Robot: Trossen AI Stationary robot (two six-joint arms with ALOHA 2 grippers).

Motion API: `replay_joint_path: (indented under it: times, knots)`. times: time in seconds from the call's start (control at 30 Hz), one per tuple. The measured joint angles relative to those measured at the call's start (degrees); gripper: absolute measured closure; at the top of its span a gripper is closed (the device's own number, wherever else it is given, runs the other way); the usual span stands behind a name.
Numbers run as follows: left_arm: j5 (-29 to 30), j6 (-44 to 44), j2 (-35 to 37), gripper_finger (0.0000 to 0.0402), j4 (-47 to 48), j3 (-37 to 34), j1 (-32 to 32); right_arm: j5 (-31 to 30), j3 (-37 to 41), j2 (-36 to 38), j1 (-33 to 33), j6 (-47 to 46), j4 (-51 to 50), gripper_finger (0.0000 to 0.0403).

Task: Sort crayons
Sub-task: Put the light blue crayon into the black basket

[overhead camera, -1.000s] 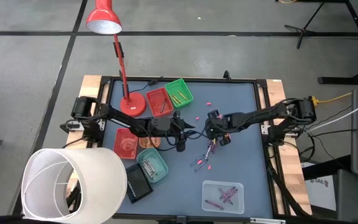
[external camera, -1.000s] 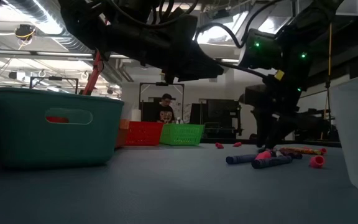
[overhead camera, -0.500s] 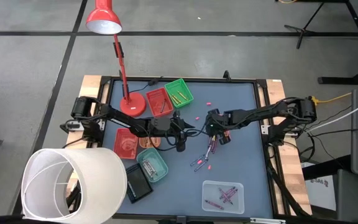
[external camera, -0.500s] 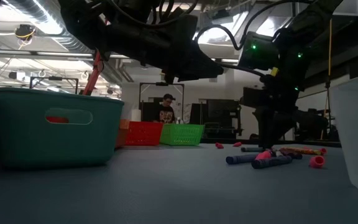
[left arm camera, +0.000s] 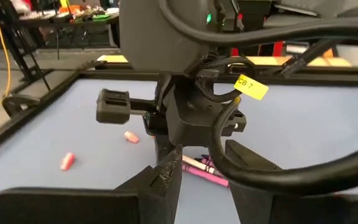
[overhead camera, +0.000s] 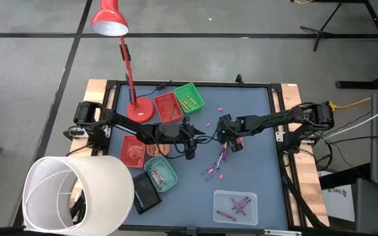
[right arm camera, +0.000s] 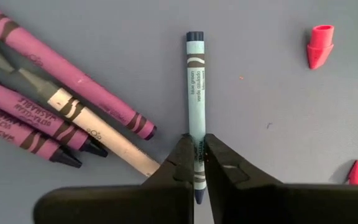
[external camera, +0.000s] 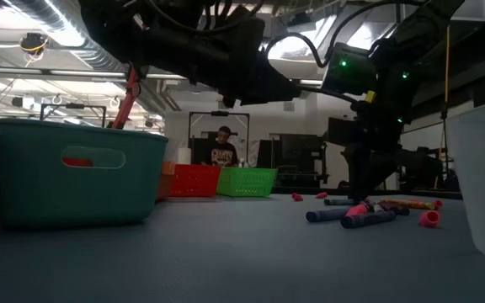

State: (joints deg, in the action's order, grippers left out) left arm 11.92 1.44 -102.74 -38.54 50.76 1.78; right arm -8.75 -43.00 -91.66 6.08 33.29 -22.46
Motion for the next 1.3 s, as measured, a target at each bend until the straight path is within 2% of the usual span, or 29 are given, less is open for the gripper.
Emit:
replay_joint_path:
  times: [0.3,0.47,0.67,0.93,1.3]
  knots:
    - [0.0,-1.61,6.35,0.0292,14.3,0.0,0.16,1.35,-2.64,-0.41,-0.01,-1.37,0.52,0.0387]
    - [0.0,-1.62,6.95,0.0292,20.35,0.0,0.52,1.53,-5.19,-0.28,-0.01,-1.52,1.98,0.0387]
    - [0.02,-0.18,7.1,0.0292,27.08,0.01,0.52,7.43,-5.99,-0.22,-0.01,-4.42,8.64,0.0387]
    - [0.82,-0.05,7.1,0.0292,30.27,0.02,0.48,13.96,-6.01,-0.18,-0.04,-10.32,16.06,0.0386]
    - [1.01,-0.05,7.08,0.0292,30.28,0.02,0.48,19.84,-6.04,-0.11,-0.1,-11.0,23.38,0.0386]
